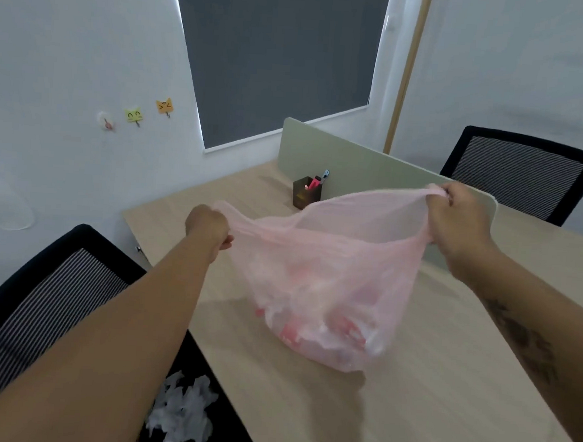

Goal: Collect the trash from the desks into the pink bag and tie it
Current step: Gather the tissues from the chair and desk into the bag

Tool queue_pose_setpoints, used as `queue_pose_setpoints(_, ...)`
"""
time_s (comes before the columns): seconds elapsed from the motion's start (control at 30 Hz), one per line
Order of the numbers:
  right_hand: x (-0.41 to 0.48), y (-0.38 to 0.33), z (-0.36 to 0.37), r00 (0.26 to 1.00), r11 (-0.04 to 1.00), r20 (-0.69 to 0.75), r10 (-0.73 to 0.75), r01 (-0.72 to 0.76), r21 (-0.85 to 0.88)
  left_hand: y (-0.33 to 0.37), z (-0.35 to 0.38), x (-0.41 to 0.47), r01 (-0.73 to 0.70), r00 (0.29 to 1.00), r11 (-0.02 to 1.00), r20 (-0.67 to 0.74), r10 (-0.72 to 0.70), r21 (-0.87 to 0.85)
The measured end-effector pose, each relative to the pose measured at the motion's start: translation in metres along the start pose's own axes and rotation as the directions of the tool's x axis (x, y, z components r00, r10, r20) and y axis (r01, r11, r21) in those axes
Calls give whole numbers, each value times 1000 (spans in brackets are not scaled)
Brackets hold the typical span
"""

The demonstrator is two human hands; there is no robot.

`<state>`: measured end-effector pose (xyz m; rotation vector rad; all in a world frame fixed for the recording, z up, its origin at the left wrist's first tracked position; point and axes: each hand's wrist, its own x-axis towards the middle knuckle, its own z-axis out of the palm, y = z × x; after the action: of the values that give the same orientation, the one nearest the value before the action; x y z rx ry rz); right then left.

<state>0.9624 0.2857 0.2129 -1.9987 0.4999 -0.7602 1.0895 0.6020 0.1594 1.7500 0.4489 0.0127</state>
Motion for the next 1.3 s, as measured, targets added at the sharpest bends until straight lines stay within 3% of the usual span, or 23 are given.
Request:
queue_pose_setpoints(0.17,-35,27,24,982,985,155,-104,124,-123,-58,-8,-2,11,1000,1000,-6,-11,16)
queue_pose_setpoints(0.3,-69,24,65,952,988,301,-63,102,-114,-91,-24,11,64,996,998,-56,-64,-2)
queue_pose_setpoints(0.37,-81,17,81,945,996,325,-35,59,-64,-97,-28,20,-72,986,963,-129,108,262)
queue_pose_setpoints(0.4,-85,13,89,945,998,326,-32,47,-39,-99,-28,23,-216,942,868,-140,306,448)
queue_pose_setpoints(0.43,-89,8,96,945,999,325,-32,36,-8,-100,-26,25,-394,849,716,-70,524,576)
queue_pose_setpoints(0.47,-92,4,102,945,1000,327,-23,19,16,-100,-20,23,-573,736,556,79,672,603)
queue_pose_setpoints(0.5,-95,1,107,946,1000,323,-3,-7,29,-100,-13,19,-706,657,443,277,702,552)
queue_pose_setpoints(0.53,-97,-1,111,950,999,311,24,-35,30,-103,-5,15,-778,611,379,463,642,501)
queue_pose_setpoints(0.6,-99,-2,125,961,997,266,74,-78,6,-116,2,14,-830,549,220,676,493,513)
queue_pose_setpoints(0.67,-99,-1,137,968,993,222,115,-112,-25,-130,-3,15,-846,450,42,668,592,532)
queue_pose_setpoints(0.77,-100,4,153,972,984,159,176,-170,-50,-152,-21,22,-883,237,-33,506,829,469)
queue_pose_setpoints(0.8,-103,6,161,971,982,153,184,-175,-73,-161,-28,28,-892,197,-41,469,861,450)
queue_pose_setpoints(0.87,-110,12,174,969,979,162,187,-171,-108,-177,-42,32,-914,129,-82,475,870,398)
queue_pose_setpoints(1.0,-128,25,194,965,967,173,198,-164,-192,-211,-69,26,-951,-73,-259,690,720,169)
queue_pose_setpoints(1.07,-137,33,203,960,950,204,189,-127,-284,-235,-82,23,-952,-78,-286,820,566,107)
queue_pose_setpoints(1.13,-144,43,210,952,930,246,184,-88,-356,-259,-92,23,-952,-15,-276,885,466,130)
queue_pose_setpoints(1.3,-170,77,226,913,882,369,175,22,-471,-298,-109,19,-927,350,51,807,476,372)
